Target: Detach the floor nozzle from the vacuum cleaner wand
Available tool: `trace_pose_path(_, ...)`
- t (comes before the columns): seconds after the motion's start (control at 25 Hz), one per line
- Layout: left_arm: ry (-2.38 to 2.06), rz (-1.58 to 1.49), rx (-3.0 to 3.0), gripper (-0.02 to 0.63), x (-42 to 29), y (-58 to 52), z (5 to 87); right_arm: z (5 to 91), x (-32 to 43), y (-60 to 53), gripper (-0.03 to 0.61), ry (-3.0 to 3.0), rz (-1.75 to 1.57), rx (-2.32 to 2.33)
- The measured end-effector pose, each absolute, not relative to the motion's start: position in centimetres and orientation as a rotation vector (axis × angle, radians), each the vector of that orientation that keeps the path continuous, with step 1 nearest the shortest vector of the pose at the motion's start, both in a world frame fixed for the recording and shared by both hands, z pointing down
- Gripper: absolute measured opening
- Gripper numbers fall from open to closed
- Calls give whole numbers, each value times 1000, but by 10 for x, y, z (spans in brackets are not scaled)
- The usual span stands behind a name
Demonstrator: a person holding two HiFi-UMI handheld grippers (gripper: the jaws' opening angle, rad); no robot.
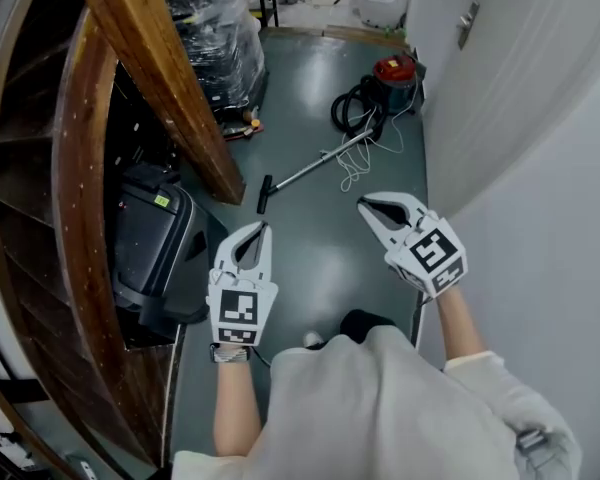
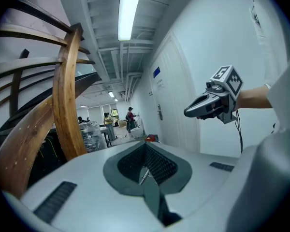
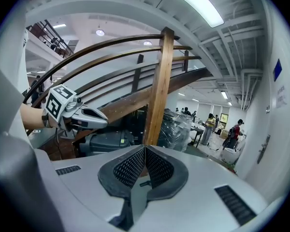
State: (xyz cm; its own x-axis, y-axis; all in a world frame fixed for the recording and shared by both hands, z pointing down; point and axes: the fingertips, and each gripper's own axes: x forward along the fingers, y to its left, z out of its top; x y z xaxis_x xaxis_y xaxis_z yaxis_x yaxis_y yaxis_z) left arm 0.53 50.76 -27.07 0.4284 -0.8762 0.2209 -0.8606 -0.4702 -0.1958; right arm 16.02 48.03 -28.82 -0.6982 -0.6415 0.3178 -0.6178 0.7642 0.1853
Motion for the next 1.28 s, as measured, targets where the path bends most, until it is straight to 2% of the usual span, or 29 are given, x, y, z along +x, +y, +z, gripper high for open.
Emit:
trace_pose_path(0.44,1481,-577,-2613,0,-2,469,-249,-276,141,437,31,-2493,-189,930)
trace_pose_path(0.88,1497,-621,-2595,0,19,296,-241,-255,154,258,31,-2532,-175,870)
trace_pose_path(1.28,1528,-639,-2599,0,48,171,-250,-272,184,124,31,-2531,-183,842)
